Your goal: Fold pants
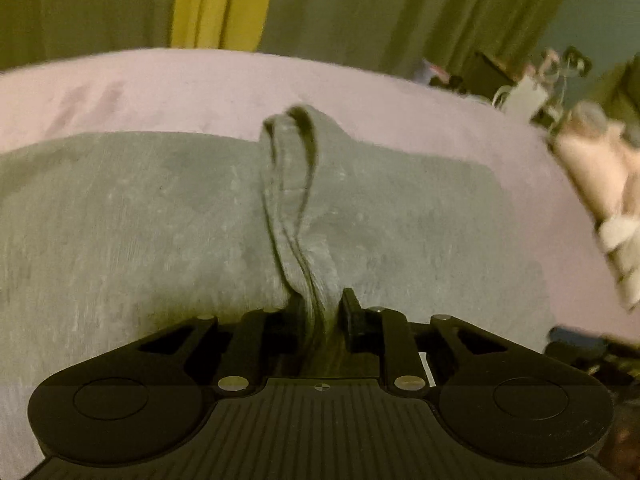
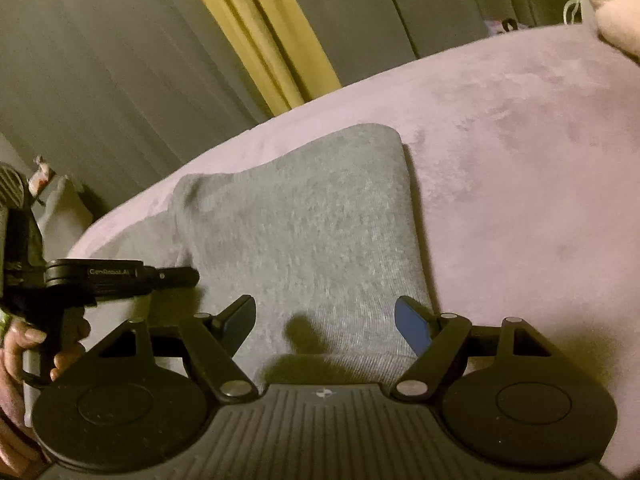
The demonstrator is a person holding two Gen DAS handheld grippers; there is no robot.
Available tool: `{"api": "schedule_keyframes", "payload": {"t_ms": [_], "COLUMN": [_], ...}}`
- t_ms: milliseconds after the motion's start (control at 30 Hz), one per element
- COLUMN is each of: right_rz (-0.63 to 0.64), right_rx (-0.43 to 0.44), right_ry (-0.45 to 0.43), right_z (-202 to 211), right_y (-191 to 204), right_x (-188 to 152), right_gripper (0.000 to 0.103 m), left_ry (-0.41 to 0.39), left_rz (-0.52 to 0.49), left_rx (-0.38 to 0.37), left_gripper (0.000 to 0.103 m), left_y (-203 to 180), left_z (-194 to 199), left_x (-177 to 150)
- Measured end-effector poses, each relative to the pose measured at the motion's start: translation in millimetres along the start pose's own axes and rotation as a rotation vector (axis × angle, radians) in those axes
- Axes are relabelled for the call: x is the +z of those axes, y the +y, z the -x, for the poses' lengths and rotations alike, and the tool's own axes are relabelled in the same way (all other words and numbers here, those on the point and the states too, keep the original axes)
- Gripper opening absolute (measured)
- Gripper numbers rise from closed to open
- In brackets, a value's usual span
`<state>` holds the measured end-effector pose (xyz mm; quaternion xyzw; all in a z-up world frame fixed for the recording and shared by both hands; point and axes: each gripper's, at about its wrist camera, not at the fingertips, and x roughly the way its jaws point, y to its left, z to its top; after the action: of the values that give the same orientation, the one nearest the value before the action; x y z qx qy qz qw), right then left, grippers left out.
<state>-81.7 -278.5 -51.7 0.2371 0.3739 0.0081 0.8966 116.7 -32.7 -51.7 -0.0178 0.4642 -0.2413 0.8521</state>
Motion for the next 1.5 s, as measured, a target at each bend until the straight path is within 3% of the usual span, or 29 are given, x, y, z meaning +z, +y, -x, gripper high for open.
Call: {"api": "schedule_keyframes", "payload": {"t_ms": [100, 233, 367, 533, 633, 700, 800, 833, 867, 900, 933, 1000, 1033, 1100, 1167, 1233, 1300, 1367, 1433, 1500], "right_rz": [0.006, 0.013, 0.029, 0.035, 0.051, 0.084, 0.133, 0.129, 0.116, 0.106, 0.103, 0.11, 0.115, 0.126, 0.15, 0.163, 0.174, 0.194, 0.26, 0.322], "right_rx": [-0.007, -0.015, -0.031, -0.036, -0.012, -0.005, -0.059, -0.076, -0.073, -0.062, -0.057, -0.065, -0.064, -0.049, -0.025, -0.016, -0.022, -0.077, -0.095, -0.11], "right_ry": [0.0, 0.001, 0.006, -0.002, -0.004, 0.003, 0.063, 0.083, 0.084, 0.067, 0.046, 0.014, -0.005, -0.054, -0.075, -0.047, 0.008, 0.05, 0.002, -0.019], "right_z": [-2, -3, -1, 5, 7, 6, -4, -7, -7, -3, 1, 6, 8, 11, 7, -6, -26, -44, -46, -45], "right_y": [1, 0, 7, 13, 20, 26, 33, 33, 32, 30, 30, 32, 33, 39, 48, 56, 60, 61, 63, 68], "right_x": [-3, -6, -5, -4, -4, -5, -8, -8, -7, -6, -5, -1, 1, 5, 10, 10, 3, -11, -26, -33], "right_gripper": [0.078, 0.078, 0.08, 0.081, 0.082, 0.086, 0.087, 0.087, 0.087, 0.087, 0.087, 0.087, 0.086, 0.079, 0.051, 0.035, 0.032, 0.032, 0.032, 0.032], "left_ry": [0.003, 0.006, -0.13, -0.285, -0.298, -0.252, -0.087, -0.077, -0.094, -0.119, -0.158, -0.24, -0.273, -0.327, -0.312, -0.311, -0.323, -0.326, -0.274, -0.216], "left_rz": [0.018, 0.114, 0.069, 0.026, 0.067, 0.125, 0.171, 0.198, 0.218, 0.231, 0.242, 0.273, 0.284, 0.304, 0.304, 0.29, 0.243, 0.179, 0.156, 0.14], "left_rx": [-0.003, -0.007, 0.032, 0.024, 0.07, 0.149, 0.27, 0.26, 0.242, 0.223, 0.197, 0.192, 0.19, 0.152, 0.135, 0.126, 0.109, 0.142, 0.24, 0.336], "left_gripper": [0.028, 0.019, 0.019, 0.018, 0.019, 0.02, 0.031, 0.032, 0.034, 0.043, 0.063, 0.073, 0.073, 0.073, 0.071, 0.066, 0.066, 0.067, 0.058, 0.058], "left_y": [0, 5, -11, -23, -6, 12, 36, 40, 41, 40, 42, 42, 43, 47, 44, 39, 33, 26, 23, 29], "left_z": [-9, -4, 25, 85, 95, 84, 45, 42, 47, 54, 63, 80, 86, 94, 90, 86, 83, 72, 54, 30], "left_x": [-1, 7, 3, -10, -21, -27, -30, -31, -30, -29, -28, -29, -29, -28, -11, 0, 7, 16, 22, 25]}}
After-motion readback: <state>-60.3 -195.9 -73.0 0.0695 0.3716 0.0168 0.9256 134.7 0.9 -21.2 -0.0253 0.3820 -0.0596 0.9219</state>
